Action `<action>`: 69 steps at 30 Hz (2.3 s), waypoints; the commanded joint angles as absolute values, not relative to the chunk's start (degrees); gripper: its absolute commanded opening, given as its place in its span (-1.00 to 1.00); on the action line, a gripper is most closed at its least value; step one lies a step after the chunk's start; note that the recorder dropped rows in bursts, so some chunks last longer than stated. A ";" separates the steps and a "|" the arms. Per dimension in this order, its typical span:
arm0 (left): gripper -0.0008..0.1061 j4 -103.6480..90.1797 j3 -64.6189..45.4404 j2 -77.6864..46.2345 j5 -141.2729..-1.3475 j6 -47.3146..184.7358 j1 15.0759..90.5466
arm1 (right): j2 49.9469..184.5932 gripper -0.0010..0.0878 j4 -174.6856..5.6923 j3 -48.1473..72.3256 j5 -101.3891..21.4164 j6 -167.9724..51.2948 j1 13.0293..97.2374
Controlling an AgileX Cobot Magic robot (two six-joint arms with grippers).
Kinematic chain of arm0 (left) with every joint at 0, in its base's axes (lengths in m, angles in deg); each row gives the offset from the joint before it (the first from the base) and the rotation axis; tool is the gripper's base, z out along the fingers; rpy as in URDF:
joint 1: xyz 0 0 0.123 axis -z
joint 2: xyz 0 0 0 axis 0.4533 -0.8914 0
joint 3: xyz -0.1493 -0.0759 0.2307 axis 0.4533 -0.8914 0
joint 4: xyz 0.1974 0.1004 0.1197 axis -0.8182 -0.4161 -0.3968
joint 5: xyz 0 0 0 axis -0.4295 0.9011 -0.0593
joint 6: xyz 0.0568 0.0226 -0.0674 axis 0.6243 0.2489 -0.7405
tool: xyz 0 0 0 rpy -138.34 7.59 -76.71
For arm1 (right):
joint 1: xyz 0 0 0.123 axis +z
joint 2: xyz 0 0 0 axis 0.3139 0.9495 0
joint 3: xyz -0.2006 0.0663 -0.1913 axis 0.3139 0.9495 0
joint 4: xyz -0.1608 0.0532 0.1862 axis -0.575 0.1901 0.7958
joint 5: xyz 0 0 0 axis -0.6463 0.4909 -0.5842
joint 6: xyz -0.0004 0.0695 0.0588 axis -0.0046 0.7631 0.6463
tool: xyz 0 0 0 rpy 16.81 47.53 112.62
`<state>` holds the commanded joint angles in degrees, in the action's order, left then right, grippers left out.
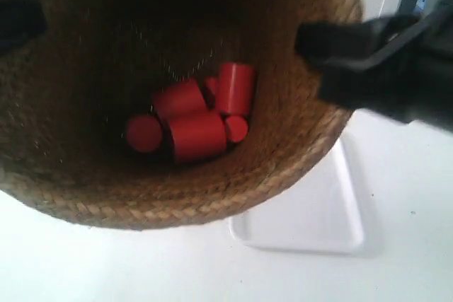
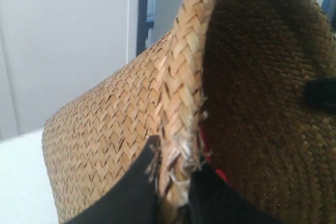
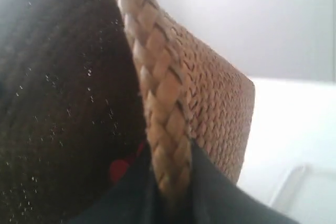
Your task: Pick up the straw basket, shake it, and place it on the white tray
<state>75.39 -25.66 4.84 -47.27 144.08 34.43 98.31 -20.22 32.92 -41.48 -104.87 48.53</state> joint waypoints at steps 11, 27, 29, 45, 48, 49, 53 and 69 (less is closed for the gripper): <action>-0.99 79.18 -24.74 4.19 -49.56 145.73 34.43 | 98.97 -0.98 -20.48 32.32 -41.73 -106.95 48.53; -0.99 81.16 -24.41 5.90 -50.24 147.31 34.43 | 95.82 -0.98 -20.19 30.53 -40.30 -107.57 48.53; -0.99 81.45 -27.53 2.67 -54.19 147.31 34.43 | 99.98 -0.98 -20.19 34.17 -47.72 -107.57 48.53; -0.99 81.36 -24.25 0.98 -48.05 145.54 34.43 | 103.03 -0.98 -19.23 30.55 -44.92 -103.80 48.53; -0.99 79.60 -20.37 2.87 -39.10 145.81 34.43 | 101.94 -0.98 -18.77 25.66 -33.07 -101.66 48.66; -0.99 79.29 -19.26 3.84 -38.92 145.81 34.43 | 100.74 -0.98 -18.77 24.34 -31.19 -101.92 48.81; -0.99 78.80 -25.31 0.12 -53.06 145.31 34.43 | 105.36 -0.98 -23.02 30.61 -46.71 -101.63 49.65; -0.99 78.88 -18.89 6.92 -46.81 142.65 34.43 | 97.84 -0.98 -26.86 24.24 -36.67 -95.86 52.50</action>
<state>78.88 -18.89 6.92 -46.81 142.65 34.43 97.84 -26.86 24.24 -36.67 -95.86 52.50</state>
